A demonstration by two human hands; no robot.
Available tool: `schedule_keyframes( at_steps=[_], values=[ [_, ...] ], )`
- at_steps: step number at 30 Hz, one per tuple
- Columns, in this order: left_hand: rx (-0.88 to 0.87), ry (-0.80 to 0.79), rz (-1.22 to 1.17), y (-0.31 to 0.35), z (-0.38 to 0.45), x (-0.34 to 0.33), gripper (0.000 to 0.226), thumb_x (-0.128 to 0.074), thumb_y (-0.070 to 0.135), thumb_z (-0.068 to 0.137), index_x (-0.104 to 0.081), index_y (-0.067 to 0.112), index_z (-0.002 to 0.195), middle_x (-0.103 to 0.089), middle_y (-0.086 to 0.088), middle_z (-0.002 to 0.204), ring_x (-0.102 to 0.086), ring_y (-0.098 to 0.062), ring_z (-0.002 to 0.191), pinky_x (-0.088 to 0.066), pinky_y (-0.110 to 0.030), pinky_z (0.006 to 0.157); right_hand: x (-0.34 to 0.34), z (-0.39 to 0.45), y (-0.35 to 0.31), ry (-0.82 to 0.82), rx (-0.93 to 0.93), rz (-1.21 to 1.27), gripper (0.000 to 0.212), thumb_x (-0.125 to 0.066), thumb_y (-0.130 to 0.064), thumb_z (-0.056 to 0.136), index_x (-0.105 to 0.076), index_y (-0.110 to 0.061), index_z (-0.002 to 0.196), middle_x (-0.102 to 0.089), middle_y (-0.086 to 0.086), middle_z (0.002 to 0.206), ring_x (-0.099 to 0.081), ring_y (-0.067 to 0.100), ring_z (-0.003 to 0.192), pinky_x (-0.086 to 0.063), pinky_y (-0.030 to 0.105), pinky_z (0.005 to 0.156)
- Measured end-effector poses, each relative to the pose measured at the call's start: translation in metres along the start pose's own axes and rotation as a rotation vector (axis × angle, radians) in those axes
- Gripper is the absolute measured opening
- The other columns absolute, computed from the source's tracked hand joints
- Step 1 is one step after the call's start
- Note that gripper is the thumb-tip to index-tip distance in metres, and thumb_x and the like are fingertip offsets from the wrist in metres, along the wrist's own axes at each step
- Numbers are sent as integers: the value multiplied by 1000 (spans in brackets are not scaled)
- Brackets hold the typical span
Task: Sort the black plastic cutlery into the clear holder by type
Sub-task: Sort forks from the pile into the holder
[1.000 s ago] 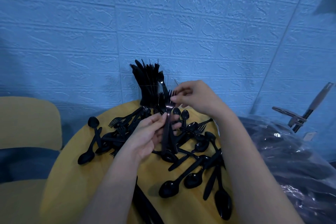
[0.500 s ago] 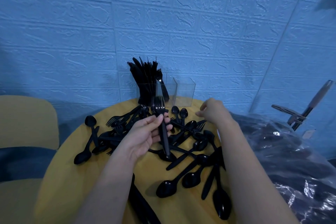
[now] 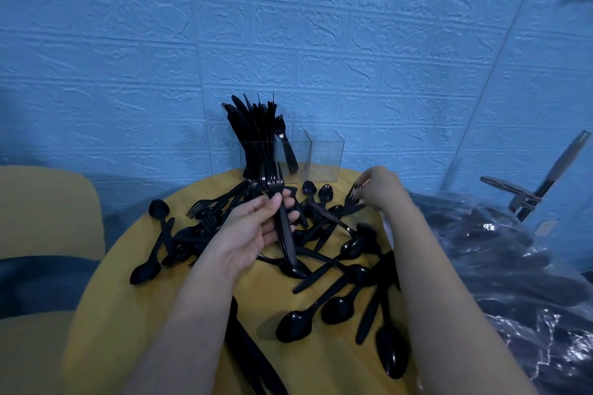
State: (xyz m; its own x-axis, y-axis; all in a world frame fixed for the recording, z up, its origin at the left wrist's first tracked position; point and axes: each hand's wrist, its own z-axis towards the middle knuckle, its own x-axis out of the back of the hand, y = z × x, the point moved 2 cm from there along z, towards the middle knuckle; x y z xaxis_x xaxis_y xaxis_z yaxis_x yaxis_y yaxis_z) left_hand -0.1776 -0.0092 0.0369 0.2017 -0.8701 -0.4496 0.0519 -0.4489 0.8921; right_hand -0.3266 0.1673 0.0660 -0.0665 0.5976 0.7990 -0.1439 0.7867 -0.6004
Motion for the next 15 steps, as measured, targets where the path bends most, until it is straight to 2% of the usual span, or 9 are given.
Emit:
schedule_keyframes(
  at_steps=[1,3,5,7,9,11,13,15],
  values=[
    [-2,2,1,0,0,1,17,-54,11,91,-66,8,103,-73,0,82,-71,-13,73,-59,-27,63,7,-2,-5,51,22,36,9,-67,-10,83,-63,-16,89,-64,10,100,-61,28,92,-49,33,76],
    [-6,6,9,1,0,2,17,-54,12,91,-66,8,102,-74,0,83,-71,-13,74,-59,-26,64,21,-9,-17,126,106,76,10,-66,-12,85,-62,-20,90,-62,4,97,-58,22,94,-41,27,73],
    [-10,8,12,3,0,3,17,-54,13,91,-66,8,101,-74,-1,85,-72,-14,77,-59,-26,66,35,-20,-32,177,222,132,9,-65,-12,86,-64,-18,92,-61,2,89,-55,16,84,-38,21,64],
    [-17,14,8,4,-1,4,16,-55,14,91,-67,8,100,-74,-1,86,-72,-14,78,-59,-26,66,48,-32,-48,206,329,202,7,-65,-11,86,-65,-17,88,-60,0,80,-52,9,70,-34,8,51],
    [-23,31,4,6,-1,6,15,-55,14,92,-67,8,99,-74,-1,86,-72,-14,78,-59,-26,65,57,-44,-61,205,429,281,6,-67,-12,85,-66,-18,84,-59,-4,73,-51,0,60,-34,5,49],
    [-29,44,2,7,-1,7,15,-55,14,92,-66,9,99,-74,0,86,-72,-14,79,-59,-27,65,59,-54,-73,134,521,371,13,-69,-12,84,-65,-22,78,-60,-7,72,-54,-4,58,-39,6,56],
    [-32,43,8,8,-2,7,15,-56,15,91,-66,9,100,-74,0,87,-72,-14,79,-59,-28,65,54,-62,-83,-10,582,430,16,-70,-12,84,-65,-25,77,-62,-5,76,-58,3,62,-47,14,62],
    [-27,27,18,9,-3,6,15,-56,17,91,-66,10,100,-74,0,86,-71,-14,77,-58,-27,61,41,-66,-91,-128,633,413,17,-71,-11,83,-65,-26,78,-62,-2,78,-57,8,64,-48,17,64]
  ],
)
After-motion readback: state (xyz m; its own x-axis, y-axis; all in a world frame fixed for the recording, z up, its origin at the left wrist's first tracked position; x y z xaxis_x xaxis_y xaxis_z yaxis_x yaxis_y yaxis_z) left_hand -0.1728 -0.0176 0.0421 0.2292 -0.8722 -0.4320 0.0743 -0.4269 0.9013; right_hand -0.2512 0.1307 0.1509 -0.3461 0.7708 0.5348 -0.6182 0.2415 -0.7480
